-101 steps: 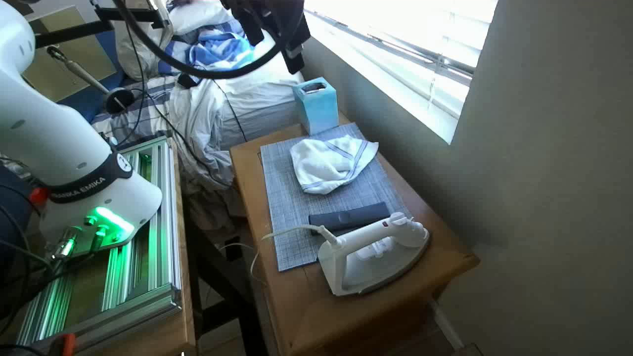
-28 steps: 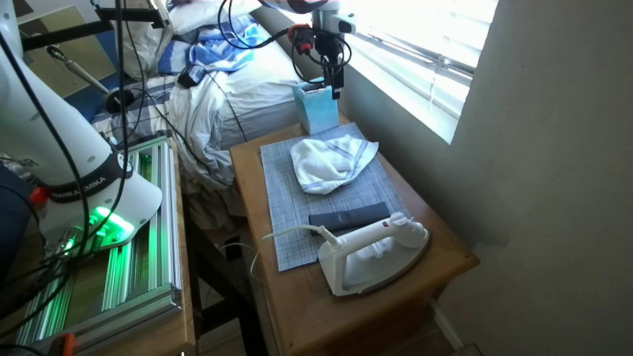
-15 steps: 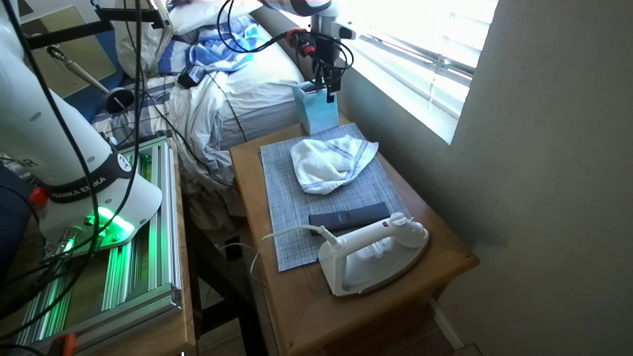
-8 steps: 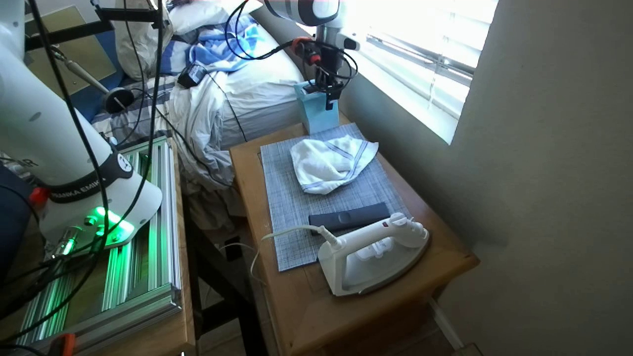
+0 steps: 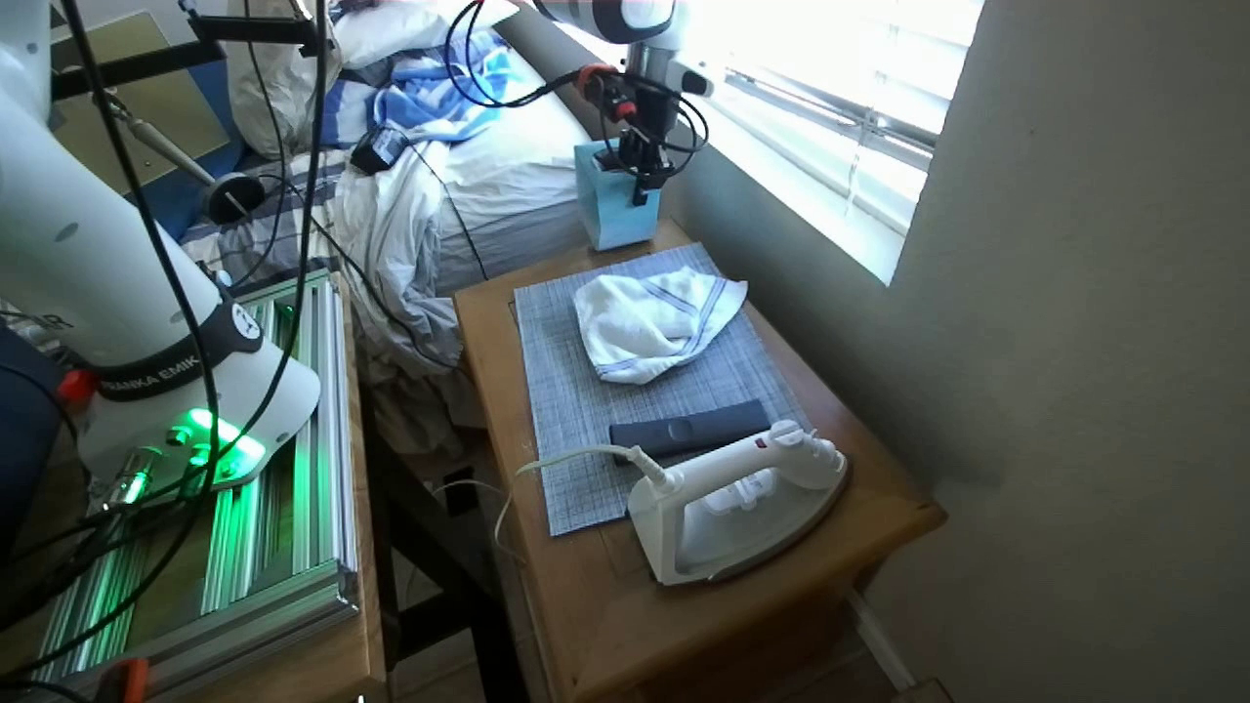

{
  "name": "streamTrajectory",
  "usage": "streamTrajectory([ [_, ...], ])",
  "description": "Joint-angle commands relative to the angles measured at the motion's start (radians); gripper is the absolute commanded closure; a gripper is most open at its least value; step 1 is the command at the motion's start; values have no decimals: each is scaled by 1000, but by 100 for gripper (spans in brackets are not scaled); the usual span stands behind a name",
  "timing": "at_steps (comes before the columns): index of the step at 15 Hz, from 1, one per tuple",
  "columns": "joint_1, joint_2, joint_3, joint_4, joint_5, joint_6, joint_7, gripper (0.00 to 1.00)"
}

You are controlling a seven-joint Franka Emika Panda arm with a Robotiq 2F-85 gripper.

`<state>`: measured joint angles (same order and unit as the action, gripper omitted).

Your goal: Put the blue box on the white towel

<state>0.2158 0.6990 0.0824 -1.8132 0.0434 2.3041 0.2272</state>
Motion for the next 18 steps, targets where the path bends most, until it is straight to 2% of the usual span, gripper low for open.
streamTrajectory([
  [1,-42,-49,27,-36,43,-12,-56,99],
  [6,-92,-137,49,-114,87,-6,-132,99],
  [10,-127,-253,32,-223,124,13,-125,99],
  [12,-132,-314,11,-278,126,19,-83,99],
  [15,-127,-418,-41,-385,111,22,51,99],
  [18,-134,-510,-83,-511,104,83,156,99],
])
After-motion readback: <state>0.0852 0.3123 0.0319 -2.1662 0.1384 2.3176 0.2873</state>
